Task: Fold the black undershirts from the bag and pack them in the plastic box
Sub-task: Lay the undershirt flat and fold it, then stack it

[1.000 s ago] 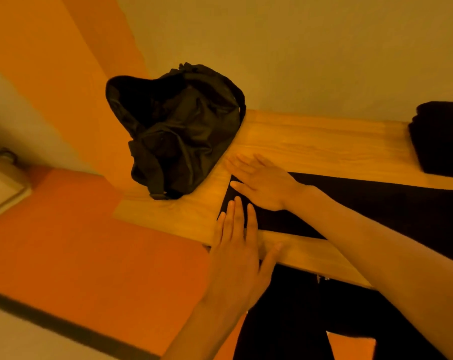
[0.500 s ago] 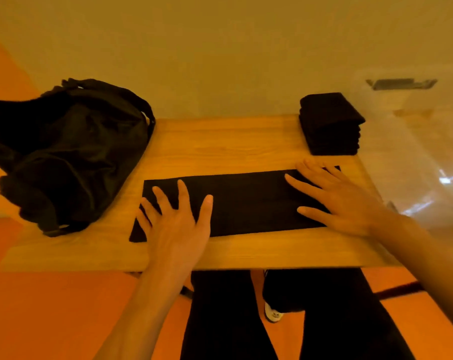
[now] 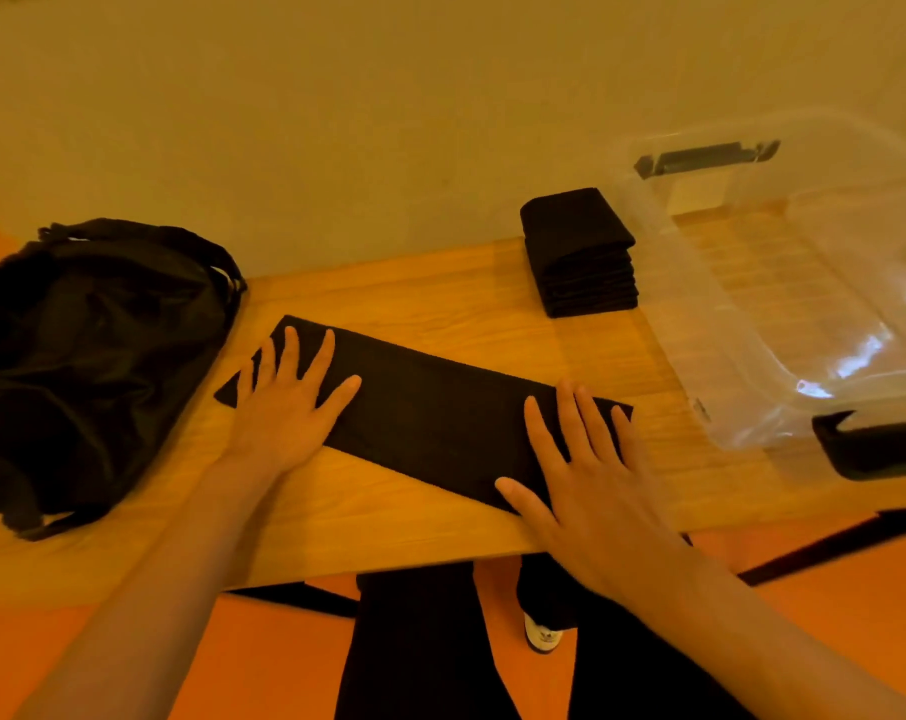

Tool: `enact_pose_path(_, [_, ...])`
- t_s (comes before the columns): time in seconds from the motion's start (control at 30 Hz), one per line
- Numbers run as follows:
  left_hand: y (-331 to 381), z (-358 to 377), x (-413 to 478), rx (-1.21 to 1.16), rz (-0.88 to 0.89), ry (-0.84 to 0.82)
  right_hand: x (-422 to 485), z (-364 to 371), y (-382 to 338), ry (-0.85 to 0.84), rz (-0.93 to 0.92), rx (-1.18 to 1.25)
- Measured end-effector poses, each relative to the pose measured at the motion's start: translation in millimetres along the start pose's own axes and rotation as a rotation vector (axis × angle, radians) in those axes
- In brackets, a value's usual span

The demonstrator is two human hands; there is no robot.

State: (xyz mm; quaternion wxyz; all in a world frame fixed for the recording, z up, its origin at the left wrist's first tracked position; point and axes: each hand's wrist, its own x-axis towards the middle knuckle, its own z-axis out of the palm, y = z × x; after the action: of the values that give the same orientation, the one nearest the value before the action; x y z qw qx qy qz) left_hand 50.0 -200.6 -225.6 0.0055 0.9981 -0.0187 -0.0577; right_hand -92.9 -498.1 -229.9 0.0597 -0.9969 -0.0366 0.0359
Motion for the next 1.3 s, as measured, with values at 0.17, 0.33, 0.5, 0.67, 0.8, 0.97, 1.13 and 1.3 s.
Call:
enact_pose_path(0.17, [12, -22, 25, -0.027, -0.012, 0.048, 30, -31, 15, 0.042, -0.247, -0.037])
enact_pose_path(0.33, [53, -17, 10, -0.071, -0.186, 0.033, 68, -32, 31, -0.159, -0.716, -0.193])
enact_pose_path(0.5, [51, 0, 31, -0.036, -0.209, -0.012, 59, -23, 27, -0.165, -0.645, -0.183])
enact_pose_path(0.67, [54, -5, 55, -0.011, -0.083, -0.033, 40, -12, 5, -0.115, -0.473, -0.071])
enact_pose_path(0.8, [60, -9, 80, 0.019, 0.046, -0.034, 30, -3, -18, -0.028, -0.314, 0.011])
enact_pose_path(0.97, [71, -13, 112, 0.055, 0.24, -0.041, 19, 8, -56, 0.038, -0.092, 0.092])
enact_pose_path(1.13, [81, -15, 134, 0.1, 0.442, -0.028, 16, 14, -90, 0.064, 0.072, 0.127])
enact_pose_path(1.3, [88, -16, 142, 0.126, 0.562, -0.025, 18, 11, -111, 0.04, 0.139, 0.169])
